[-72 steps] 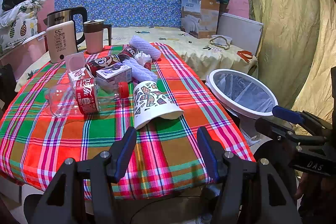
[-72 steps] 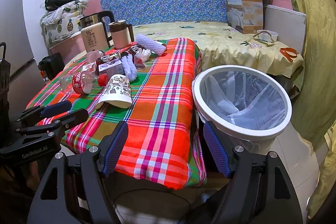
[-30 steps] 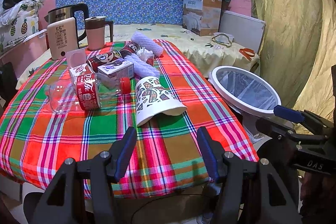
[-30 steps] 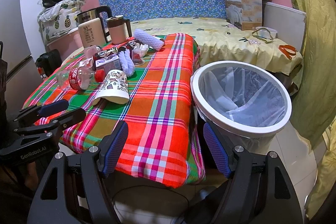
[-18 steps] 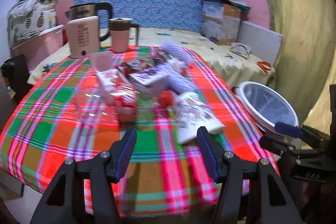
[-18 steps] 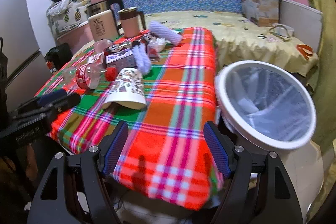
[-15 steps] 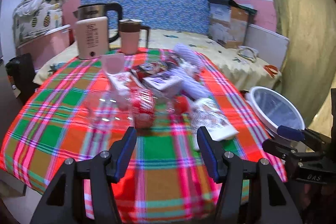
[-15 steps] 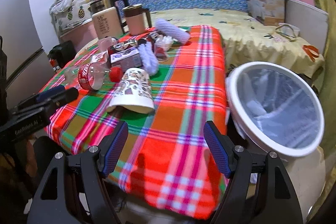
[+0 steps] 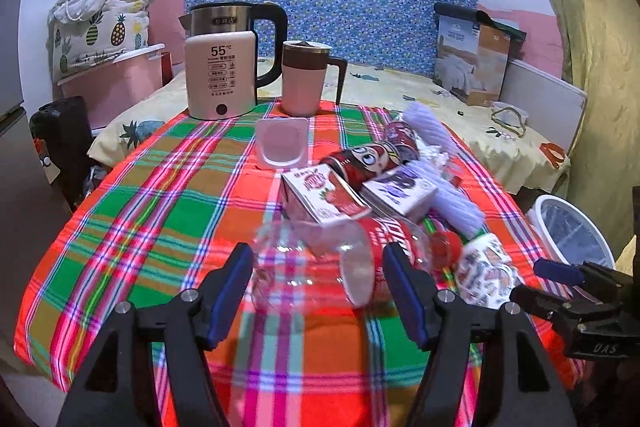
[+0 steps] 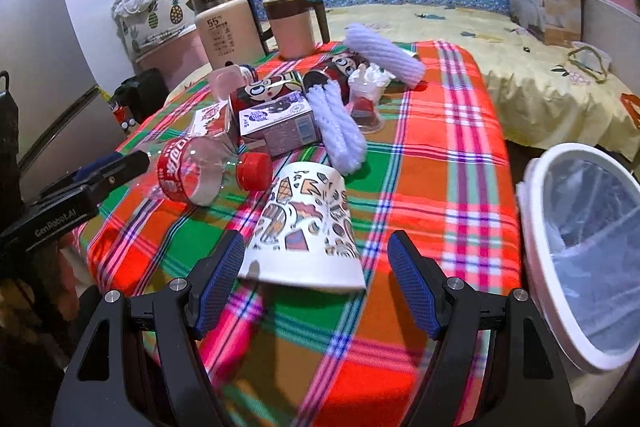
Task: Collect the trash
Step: 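Grasp the clear plastic bottle with the left gripper while the right gripper grasps the white paper cup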
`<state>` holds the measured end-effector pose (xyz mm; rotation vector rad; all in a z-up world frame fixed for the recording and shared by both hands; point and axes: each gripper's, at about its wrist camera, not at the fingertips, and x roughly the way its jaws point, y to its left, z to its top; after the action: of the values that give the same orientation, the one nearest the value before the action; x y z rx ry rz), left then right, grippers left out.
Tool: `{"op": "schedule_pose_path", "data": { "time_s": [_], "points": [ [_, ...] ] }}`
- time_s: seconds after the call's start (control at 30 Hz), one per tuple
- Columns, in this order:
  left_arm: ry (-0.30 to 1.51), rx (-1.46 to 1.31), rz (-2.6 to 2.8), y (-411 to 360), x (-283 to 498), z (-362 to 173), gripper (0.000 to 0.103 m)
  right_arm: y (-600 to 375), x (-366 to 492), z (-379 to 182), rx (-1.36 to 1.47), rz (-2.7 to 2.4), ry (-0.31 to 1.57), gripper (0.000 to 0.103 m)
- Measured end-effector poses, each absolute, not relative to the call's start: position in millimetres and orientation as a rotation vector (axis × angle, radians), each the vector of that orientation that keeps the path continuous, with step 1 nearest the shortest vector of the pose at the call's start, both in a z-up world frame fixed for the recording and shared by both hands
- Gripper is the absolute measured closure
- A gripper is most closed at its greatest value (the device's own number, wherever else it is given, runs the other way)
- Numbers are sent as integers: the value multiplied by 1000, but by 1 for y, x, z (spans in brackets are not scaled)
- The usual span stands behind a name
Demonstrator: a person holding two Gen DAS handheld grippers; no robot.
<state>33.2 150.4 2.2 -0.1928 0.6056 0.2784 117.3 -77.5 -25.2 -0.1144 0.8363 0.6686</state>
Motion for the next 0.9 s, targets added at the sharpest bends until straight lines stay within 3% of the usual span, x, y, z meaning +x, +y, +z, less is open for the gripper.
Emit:
{"op": "schedule_pose_path", "data": {
  "time_s": [0.33,0.43,0.9],
  "points": [
    [628,-161,111,165,63,3,28,-67,122,-39,-130,676,923,28],
    [653,-142,43,162,68,2,25,-68,123,-37,-121,678,934,32],
    [750,-108,-46,132,50,-14,24,-90,122,-37,-45,674,961,38]
  ]
}}
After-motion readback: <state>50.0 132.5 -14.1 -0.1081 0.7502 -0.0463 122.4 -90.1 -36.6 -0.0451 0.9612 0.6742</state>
